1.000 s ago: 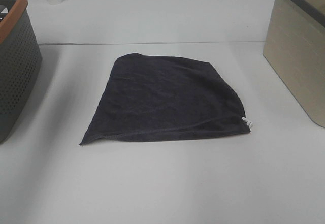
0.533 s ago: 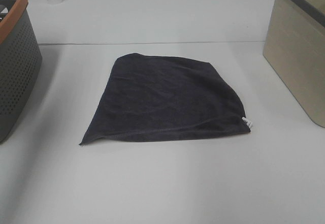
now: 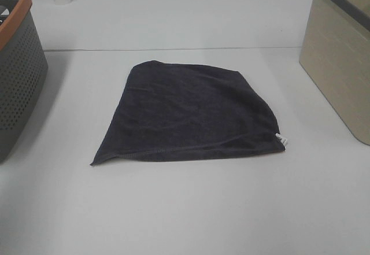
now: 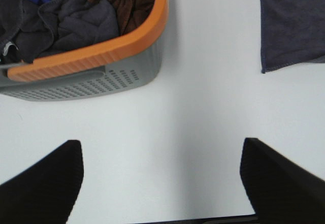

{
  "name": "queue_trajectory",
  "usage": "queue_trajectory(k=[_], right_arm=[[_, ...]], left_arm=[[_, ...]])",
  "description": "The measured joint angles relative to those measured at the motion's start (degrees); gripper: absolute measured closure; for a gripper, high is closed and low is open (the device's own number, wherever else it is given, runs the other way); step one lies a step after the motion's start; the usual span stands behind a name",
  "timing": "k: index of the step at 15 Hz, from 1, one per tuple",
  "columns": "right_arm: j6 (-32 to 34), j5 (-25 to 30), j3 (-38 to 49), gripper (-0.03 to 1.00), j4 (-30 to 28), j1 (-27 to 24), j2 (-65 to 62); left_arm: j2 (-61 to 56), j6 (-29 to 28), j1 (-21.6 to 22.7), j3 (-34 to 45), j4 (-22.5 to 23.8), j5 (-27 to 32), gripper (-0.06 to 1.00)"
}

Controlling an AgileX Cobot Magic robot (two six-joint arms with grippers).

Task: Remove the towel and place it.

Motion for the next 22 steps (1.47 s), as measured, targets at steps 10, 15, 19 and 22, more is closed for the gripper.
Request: queue_trajectory(k=[10, 15, 19, 22], right_arm=[[4.1, 1.4, 16.2, 0.25, 0.0, 0.0, -29.1], [4.3, 1.7, 16.4, 0.25, 1.1, 0.0, -34.9], [4.3, -1.5, 17.3, 0.25, 1.1, 0.0, -38.1], [4.3, -4.6, 18.9, 0.25, 1.3, 0.0, -40.8]], left_arm=[[-28.0, 1.0, 0.0, 15.2, -4.3, 0.4, 0.16], [-31.3, 7.6, 0.0, 19.1, -5.7, -0.6, 0.16], [-32.4, 7.8, 0.0, 19.1, -5.7, -0.6, 0.16], [-39.0, 7.2, 0.0, 19.1, -5.7, -0.6, 0.16]])
